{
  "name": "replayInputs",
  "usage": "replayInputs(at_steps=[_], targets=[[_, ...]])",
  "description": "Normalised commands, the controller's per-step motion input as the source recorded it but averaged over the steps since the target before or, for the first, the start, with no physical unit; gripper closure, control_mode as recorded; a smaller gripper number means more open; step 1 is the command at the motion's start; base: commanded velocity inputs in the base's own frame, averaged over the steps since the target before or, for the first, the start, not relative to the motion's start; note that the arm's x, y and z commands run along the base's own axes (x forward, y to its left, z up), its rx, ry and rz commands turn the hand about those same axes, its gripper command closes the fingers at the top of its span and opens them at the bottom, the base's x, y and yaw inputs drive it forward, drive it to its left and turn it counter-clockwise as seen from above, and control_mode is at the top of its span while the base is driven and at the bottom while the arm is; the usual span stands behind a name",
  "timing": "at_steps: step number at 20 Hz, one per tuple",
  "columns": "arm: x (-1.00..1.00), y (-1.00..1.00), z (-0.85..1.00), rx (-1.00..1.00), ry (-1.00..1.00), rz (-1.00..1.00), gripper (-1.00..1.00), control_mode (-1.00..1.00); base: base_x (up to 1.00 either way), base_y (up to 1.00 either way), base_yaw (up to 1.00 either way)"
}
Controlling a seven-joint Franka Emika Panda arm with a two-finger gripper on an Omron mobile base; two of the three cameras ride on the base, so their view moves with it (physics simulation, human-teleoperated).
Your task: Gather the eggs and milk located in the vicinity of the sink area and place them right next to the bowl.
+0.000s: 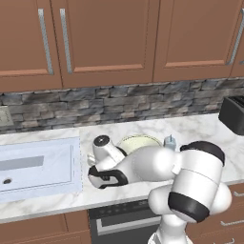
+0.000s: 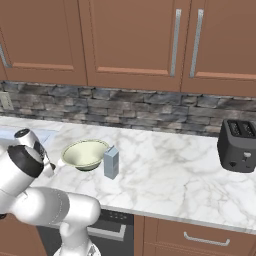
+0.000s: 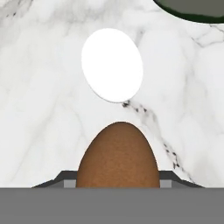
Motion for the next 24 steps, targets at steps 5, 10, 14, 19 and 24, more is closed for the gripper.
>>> replayInputs(at_steps=[5, 10, 14, 19, 24], targets=[[-0.07, -0.26, 0.00, 0.00, -0.02, -0.03, 1.00, -1.00, 0.00, 0.00, 0.00], [-0.07, -0.35, 0.00, 0.00, 0.00, -0.01, 1.00, -1.00, 0.00, 0.00, 0.00], [0.00, -0.32, 0.00, 0.00, 0.00, 0.00, 1.00, -1.00, 0.00, 0.00, 0.00], [-0.01, -0.28, 0.00, -0.02, 0.00, 0.00, 1.00, -1.00, 0.00, 0.00, 0.00], [-0.01, -0.24, 0.00, -0.03, 0.00, 0.01, 1.00, -1.00, 0.00, 0.00, 0.00]])
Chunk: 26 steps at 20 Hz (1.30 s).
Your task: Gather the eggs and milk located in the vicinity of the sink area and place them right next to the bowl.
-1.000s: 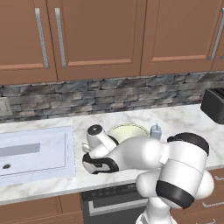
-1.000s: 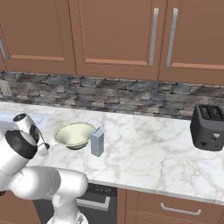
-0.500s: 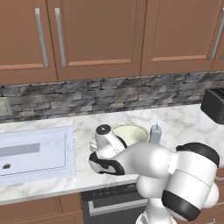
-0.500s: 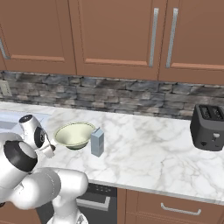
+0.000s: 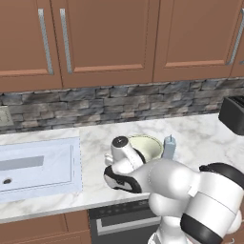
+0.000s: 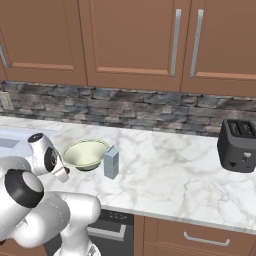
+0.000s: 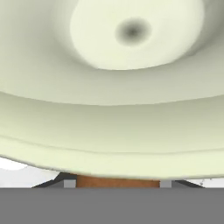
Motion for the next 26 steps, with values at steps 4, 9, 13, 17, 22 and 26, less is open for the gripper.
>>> replayInputs(at_steps=[4, 9, 13, 17, 22, 26], targets=[[0.00, -0.19, 0.00, -0.05, 0.00, 0.02, 1.00, -1.00, 0.00, 0.00, 0.00], [0.00, -0.13, -0.01, -0.08, 0.00, 0.03, 1.00, -1.00, 0.00, 0.00, 0.00], [0.00, -0.02, -0.01, -0.06, 0.00, 0.06, 1.00, -1.00, 0.00, 0.00, 0.00], [0.03, 0.00, 0.00, -0.03, 0.00, 0.07, 1.00, -1.00, 0.00, 0.00, 0.00], [0.10, 0.00, 0.00, -0.01, 0.00, 0.06, 1.00, -1.00, 0.00, 0.00, 0.00], [0.10, 0.00, 0.00, 0.00, -0.02, 0.06, 1.00, -1.00, 0.00, 0.00, 0.00]])
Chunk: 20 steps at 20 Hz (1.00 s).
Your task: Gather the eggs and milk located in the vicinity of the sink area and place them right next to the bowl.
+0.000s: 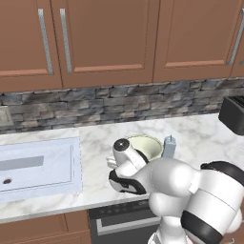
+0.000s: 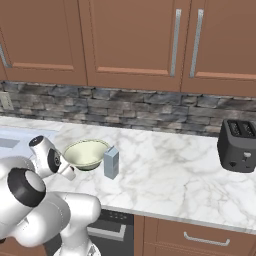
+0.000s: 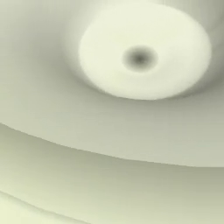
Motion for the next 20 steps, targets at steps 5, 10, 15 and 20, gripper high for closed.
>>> replayInputs(at_steps=[5, 10, 15, 20], targets=[[0.02, 0.00, 0.00, 0.00, -0.02, 0.05, -1.00, -1.00, 0.00, 0.00, 0.00], [-0.12, 0.00, 0.00, 0.00, -0.06, 0.03, -1.00, -1.00, 0.00, 0.00, 0.00], [-0.16, 0.00, 0.00, 0.00, -0.08, 0.00, -1.00, -1.00, 0.00, 0.00, 0.00], [-0.08, -0.01, 0.00, 0.00, -0.09, 0.00, -1.00, -1.00, 0.00, 0.00, 0.00]])
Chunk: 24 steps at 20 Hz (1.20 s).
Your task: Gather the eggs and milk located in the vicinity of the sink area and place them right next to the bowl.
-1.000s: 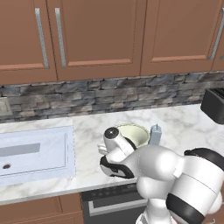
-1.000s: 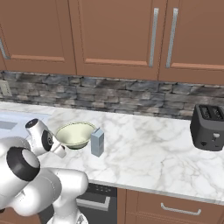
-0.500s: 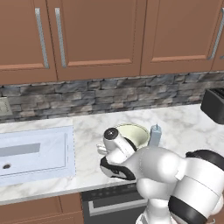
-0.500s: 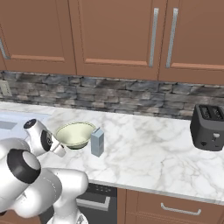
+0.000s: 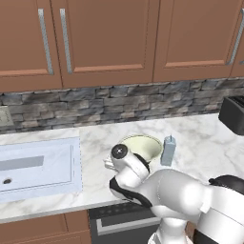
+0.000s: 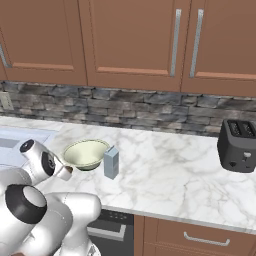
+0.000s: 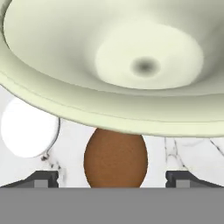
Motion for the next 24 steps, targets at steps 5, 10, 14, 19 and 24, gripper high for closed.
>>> replayInputs(at_steps=[5, 10, 14, 19, 24], targets=[[-0.24, 0.00, 0.10, 0.00, -0.14, 0.00, -1.00, -1.00, 0.00, 0.00, 0.00], [-0.40, 0.00, 0.27, 0.00, -0.18, 0.00, -1.00, -1.00, 0.00, 0.00, 0.00], [-0.42, 0.00, 0.58, 0.00, -0.25, 0.00, -1.00, -1.00, 0.00, 0.00, 0.00], [-0.24, 0.00, 0.92, 0.05, -0.28, 0.00, -1.00, -1.00, 0.00, 0.00, 0.00], [-0.10, 0.00, 1.00, 0.10, -0.28, 0.00, -1.00, -1.00, 0.00, 0.00, 0.00]])
